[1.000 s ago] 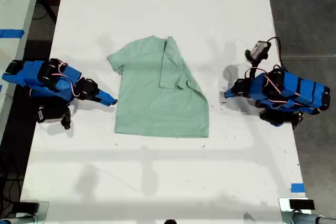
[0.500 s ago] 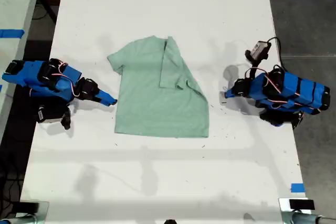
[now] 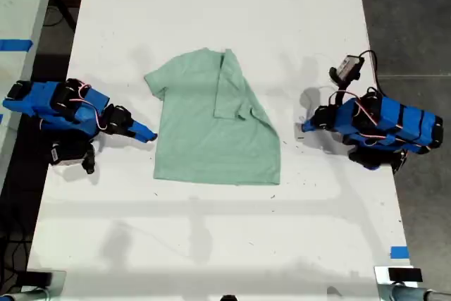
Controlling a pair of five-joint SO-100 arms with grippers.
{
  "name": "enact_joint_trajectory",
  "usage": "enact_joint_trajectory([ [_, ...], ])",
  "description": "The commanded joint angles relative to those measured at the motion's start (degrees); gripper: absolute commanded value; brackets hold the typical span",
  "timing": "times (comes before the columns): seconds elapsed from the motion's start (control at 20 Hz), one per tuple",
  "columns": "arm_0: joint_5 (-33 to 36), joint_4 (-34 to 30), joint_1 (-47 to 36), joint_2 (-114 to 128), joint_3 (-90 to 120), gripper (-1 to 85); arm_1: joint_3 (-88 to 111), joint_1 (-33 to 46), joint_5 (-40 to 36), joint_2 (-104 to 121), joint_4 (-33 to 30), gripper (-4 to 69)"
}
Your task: Fold t shirt
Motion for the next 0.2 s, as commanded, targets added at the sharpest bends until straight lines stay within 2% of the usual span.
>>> enact_joint_trajectory([
  [0.0, 0.3, 0.2, 0.4, 0.4, 0.4, 11.5, 1.6, -0.6, 0.2, 0.6, 0.5, -0.6],
  [0.15, 0.3, 0.2, 0.4, 0.4, 0.4, 11.5, 1.6, -0.7, 0.3, 0.6, 0.5, -0.6],
])
